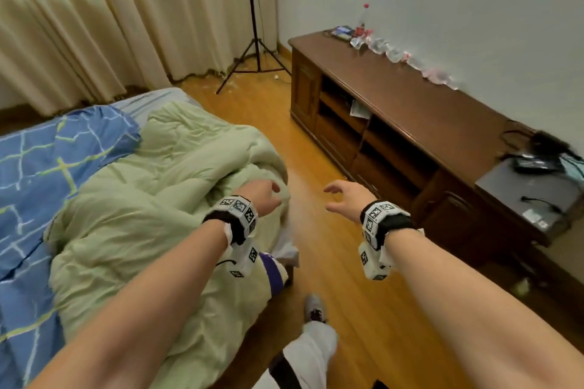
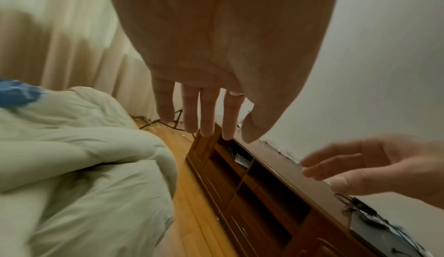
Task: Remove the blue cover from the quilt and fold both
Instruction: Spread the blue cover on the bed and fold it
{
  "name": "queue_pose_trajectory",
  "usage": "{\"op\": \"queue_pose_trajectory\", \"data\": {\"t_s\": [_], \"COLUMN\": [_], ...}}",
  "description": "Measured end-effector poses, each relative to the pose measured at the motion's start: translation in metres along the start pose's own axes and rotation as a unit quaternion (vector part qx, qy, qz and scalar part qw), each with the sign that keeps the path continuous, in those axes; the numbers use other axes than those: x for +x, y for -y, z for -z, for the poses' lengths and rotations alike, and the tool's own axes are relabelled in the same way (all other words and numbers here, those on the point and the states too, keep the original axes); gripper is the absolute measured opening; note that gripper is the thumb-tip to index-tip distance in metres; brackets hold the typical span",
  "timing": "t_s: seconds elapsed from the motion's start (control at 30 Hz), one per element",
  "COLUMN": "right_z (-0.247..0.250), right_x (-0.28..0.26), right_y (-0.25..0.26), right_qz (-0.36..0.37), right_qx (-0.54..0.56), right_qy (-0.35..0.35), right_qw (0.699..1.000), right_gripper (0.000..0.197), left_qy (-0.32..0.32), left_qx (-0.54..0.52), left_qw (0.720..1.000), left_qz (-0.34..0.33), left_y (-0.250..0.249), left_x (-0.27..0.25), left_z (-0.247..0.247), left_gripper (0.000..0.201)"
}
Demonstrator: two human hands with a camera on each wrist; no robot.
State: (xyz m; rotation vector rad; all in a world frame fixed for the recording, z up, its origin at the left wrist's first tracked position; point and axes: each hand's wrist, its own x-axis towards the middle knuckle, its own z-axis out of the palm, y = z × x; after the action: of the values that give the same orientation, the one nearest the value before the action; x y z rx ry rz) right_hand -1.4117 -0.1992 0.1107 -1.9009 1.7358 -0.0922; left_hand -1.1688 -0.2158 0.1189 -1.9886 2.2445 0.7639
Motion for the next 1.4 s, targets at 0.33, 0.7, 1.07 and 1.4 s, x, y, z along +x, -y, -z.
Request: {"op": "queue_pose_trajectory", "data": {"t_s": [0.33, 0.7, 1.07, 1.4], "right_z": [0.136, 0.216, 0.261, 0.250], "right_x": [0.223, 0.588, 0.969, 1.251], "right_y": [-0.146, -0.136, 0.088, 0.286], "right_qz": [-0.080, 0.002, 0.243, 0.321], "right_qx": [-0.085, -0.104, -0.218, -0.290], "right_qy": [0.051, 0.146, 0.219, 0.276], "right_qw": [0.992, 0.984, 0.920, 0.858], "right_gripper": [0.049, 0.050, 0.044, 0.043], "left_qy": [0.106, 0.076, -0.062, -0.088], "left_qx": [0.019, -0.030, -0.175, -0.275], "left_qw": [0.994, 0.991, 0.921, 0.854], "left_qz": [0.011, 0.107, 0.342, 0.433], "left_y": [-0.091, -0.041, 0.126, 0.339], "left_x": [0.303, 0.576, 0.732, 0.899], "left_z": [0.036, 0.156, 0.303, 0.403], "left_gripper": [0.047, 0.035, 0.032, 0.028]}}
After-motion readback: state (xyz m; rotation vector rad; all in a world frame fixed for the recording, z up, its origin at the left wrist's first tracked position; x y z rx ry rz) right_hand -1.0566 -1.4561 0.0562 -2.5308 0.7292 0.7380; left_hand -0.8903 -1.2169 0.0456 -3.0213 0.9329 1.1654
